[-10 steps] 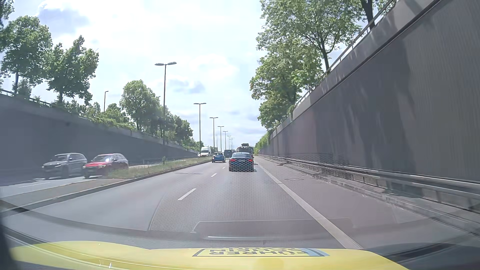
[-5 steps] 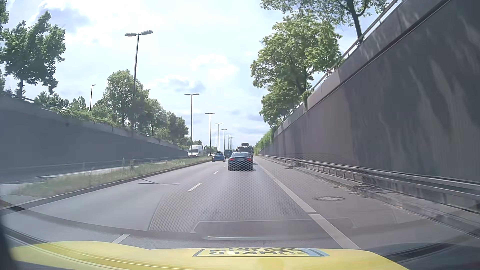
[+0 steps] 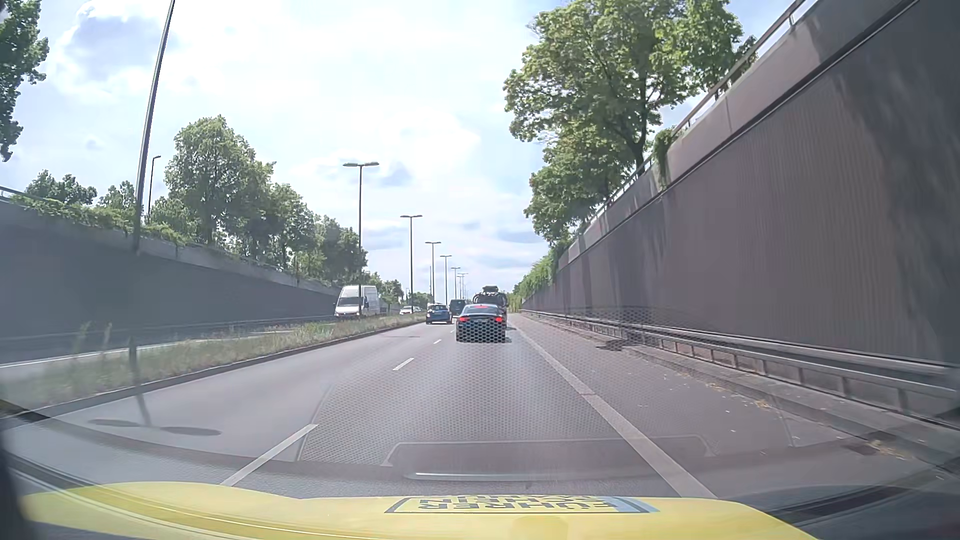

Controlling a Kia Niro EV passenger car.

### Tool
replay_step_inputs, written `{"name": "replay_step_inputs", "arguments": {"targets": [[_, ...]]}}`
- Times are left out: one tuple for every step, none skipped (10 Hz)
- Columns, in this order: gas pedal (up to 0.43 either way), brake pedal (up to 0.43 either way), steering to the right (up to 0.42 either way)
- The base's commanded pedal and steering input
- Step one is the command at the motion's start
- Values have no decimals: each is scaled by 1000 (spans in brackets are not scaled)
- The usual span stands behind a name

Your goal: Follow the waypoints while adhering to traffic rules and regulations

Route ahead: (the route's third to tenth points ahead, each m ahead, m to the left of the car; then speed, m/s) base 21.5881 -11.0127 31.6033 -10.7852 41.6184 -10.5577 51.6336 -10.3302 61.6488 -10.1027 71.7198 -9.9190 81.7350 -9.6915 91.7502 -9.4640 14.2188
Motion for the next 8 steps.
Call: {"name": "replay_step_inputs", "arguments": {"targets": [[138, 0, -3], [138, 0, -3], [138, 0, -3], [138, 0, -3], [138, 0, -3], [138, 0, -3], [138, 0, -3], [130, 0, -3]]}}
